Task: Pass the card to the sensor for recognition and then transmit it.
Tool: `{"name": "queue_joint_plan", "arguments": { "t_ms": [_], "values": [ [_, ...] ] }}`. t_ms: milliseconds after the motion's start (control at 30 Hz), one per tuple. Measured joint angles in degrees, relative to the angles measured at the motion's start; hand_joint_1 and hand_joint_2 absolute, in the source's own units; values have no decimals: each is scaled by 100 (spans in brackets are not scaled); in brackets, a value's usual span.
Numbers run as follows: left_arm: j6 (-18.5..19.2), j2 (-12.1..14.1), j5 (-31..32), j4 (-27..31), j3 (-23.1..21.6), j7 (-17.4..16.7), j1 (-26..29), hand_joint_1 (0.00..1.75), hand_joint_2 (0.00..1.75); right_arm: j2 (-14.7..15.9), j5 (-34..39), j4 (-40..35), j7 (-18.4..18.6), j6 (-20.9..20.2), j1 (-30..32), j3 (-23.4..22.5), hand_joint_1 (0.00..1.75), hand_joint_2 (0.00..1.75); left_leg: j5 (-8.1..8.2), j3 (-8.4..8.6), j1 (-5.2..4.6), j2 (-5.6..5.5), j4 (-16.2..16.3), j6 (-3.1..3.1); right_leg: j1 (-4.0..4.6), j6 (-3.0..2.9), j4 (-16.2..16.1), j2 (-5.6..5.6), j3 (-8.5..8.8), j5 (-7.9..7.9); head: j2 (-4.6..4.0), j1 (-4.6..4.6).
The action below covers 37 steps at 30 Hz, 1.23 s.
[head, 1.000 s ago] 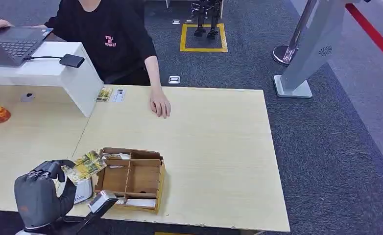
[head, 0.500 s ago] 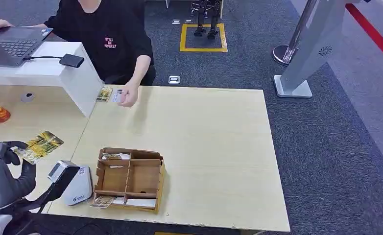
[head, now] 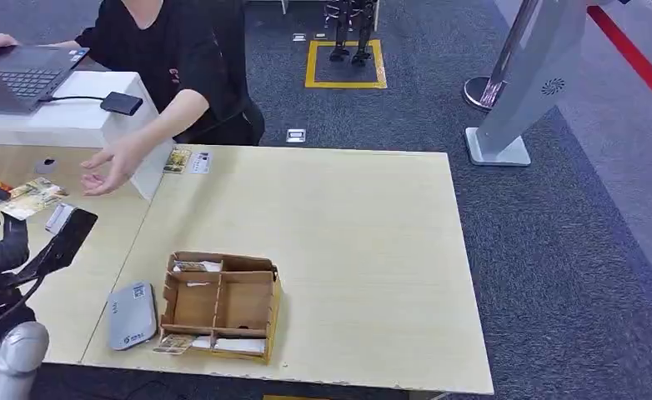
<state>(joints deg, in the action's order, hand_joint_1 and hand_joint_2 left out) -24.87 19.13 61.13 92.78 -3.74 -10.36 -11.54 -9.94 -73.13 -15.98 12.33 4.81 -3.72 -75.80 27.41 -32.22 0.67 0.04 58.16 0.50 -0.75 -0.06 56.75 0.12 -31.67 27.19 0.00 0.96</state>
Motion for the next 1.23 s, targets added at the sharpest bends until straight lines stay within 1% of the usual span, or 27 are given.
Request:
{"name": "queue_joint_plan", "arguments": {
  "t_ms": [167, 233, 433, 633, 667, 733, 767, 800, 1000, 1167, 1233],
  "values": [
    [2, 7, -11, -266, 2, 4, -174, 175, 175, 31, -4, 33, 0, 0, 0, 17, 0, 0, 1, -2, 0, 1, 0, 0, 0, 0, -1, 1, -4, 1, 0, -2],
    [64, 7, -37, -354, 2, 0, -251, 175, 175, 39, -37, 44, 0, -2, 0, 31, 0, 0, 1, -4, 0, 0, 1, 0, 0, 0, -1, 1, -6, 1, 0, 0],
    [240, 59, -262, -1037, 2, 15, -866, 175, 175, 85, -90, 65, 0, -24, -19, 87, 0, 0, -5, -5, 1, 0, 1, -3, 0, -1, 0, -2, -6, -3, 0, 0],
    [245, 98, -376, -1471, 2, 66, -1134, 175, 175, 125, -103, 96, 2, -26, -21, 118, 0, 0, -7, -5, 0, 1, 1, 1, 0, -1, 0, 3, -7, -4, 0, 0],
    [240, 98, -413, -1516, 2, 72, -1149, 164, 175, 129, -103, 101, 7, -24, -21, 129, 0, 0, -6, -5, 0, 2, 1, 1, 0, -1, 0, 4, -7, -4, 0, 0],
    [236, 101, -479, -1567, 2, 85, -1158, 164, 175, 133, -103, 103, 7, -24, -21, 133, 0, 0, -6, -7, 0, 2, 1, 1, 0, -1, 0, 6, -9, -4, 0, 0],
    [232, 101, -496, -1588, 2, 89, -1166, 54, 175, 135, -103, 103, 9, -24, -21, 135, 0, 0, -6, -7, 0, 2, 1, 1, 0, -1, 0, 6, -9, -4, 0, 0],
    [227, 101, -520, -1602, 2, 92, -1170, 0, 175, 135, -103, 105, 9, -24, -21, 135, 0, 0, -5, -7, 0, 3, 1, 1, 0, -1, 0, 6, -10, -3, 0, 0],
    [136, 87, -662, -1643, 0, 179, -1162, 0, 175, 138, -103, 116, 28, -24, -21, 135, 0, 0, -6, -10, 0, 2, 1, 1, 0, -1, 0, 5, -11, -4, 0, 0],
    [-182, 48, -704, -1553, 0, 361, -970, 0, 175, 140, -76, 129, 50, -13, -19, 135, 0, 0, -6, -9, 0, 3, 1, 1, 0, -1, 0, 6, -11, -4, 0, 0],
    [-287, 9, -881, -1446, 0, 510, -841, 0, 175, 140, -48, 131, 50, -7, -19, 135, 0, 0, -5, -9, 0, 3, 1, 0, 0, -1, -1, 7, -11, -4, 0, 0]
  ]
}}
